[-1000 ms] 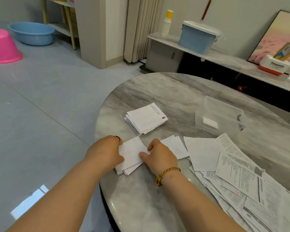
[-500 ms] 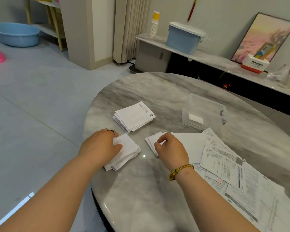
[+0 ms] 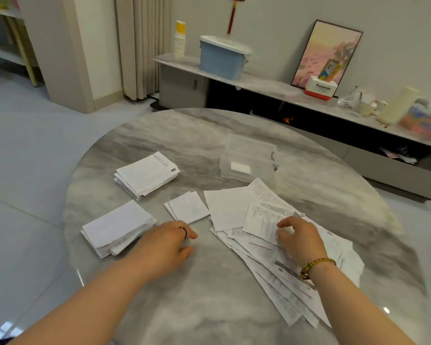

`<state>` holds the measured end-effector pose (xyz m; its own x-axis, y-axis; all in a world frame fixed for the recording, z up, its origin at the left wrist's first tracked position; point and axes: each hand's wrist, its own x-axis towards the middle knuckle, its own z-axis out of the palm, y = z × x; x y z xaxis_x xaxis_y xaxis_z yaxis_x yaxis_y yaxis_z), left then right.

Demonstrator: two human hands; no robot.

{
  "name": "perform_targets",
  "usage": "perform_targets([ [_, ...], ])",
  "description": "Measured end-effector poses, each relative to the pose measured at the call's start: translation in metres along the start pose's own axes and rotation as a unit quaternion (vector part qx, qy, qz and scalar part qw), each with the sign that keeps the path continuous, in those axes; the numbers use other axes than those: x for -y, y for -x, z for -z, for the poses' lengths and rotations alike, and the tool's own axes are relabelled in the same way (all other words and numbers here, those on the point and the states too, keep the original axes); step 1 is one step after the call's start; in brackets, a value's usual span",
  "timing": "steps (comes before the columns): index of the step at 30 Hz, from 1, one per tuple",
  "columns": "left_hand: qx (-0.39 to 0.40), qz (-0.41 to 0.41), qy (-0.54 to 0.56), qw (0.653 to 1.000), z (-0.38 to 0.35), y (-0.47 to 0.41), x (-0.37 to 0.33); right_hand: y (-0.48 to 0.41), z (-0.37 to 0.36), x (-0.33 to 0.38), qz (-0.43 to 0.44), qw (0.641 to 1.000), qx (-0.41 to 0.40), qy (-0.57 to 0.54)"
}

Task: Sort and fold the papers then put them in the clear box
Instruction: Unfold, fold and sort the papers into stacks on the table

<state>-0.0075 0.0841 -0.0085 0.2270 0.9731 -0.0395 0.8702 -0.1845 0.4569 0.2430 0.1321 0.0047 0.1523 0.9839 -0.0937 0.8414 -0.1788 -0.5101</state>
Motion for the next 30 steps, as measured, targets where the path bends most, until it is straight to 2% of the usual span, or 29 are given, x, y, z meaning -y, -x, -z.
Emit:
perform_targets([
  [3, 0.029, -0.017, -0.012, 0.999, -0.012, -0.004, -0.007, -0.007, 0.004, -0.018, 0.003, 1.0, 0.01, 0.027],
  [11, 0.045, -0.025, -0.064, 0.997, -0.022, -0.011, -0.006, -0.025, -0.001, -0.02, 0.032, 0.995, 0.069, 0.072],
  [15, 0.047, -0.017, -0.063, 0.997, -0.021, -0.011, -0.006, -0.026, 0.004, -0.02, 0.025, 0.995, 0.042, 0.087],
  [20, 0.06, -0.003, -0.053, 0.997, -0.018, -0.011, -0.01, -0.023, 0.01, -0.018, 0.006, 1.0, -0.031, 0.0],
  [22, 0.054, 0.008, -0.016, 0.998, -0.017, -0.01, -0.011, -0.021, 0.012, -0.015, 0.0, 0.999, -0.036, -0.031],
  [25, 0.019, 0.045, 0.107, 0.993, -0.012, -0.007, -0.016, -0.016, 0.016, -0.009, -0.001, 0.993, -0.036, -0.116],
  [30, -0.013, 0.091, 0.313, 0.945, -0.001, -0.003, -0.034, 0.005, 0.022, 0.013, -0.03, 0.955, -0.012, -0.296],
])
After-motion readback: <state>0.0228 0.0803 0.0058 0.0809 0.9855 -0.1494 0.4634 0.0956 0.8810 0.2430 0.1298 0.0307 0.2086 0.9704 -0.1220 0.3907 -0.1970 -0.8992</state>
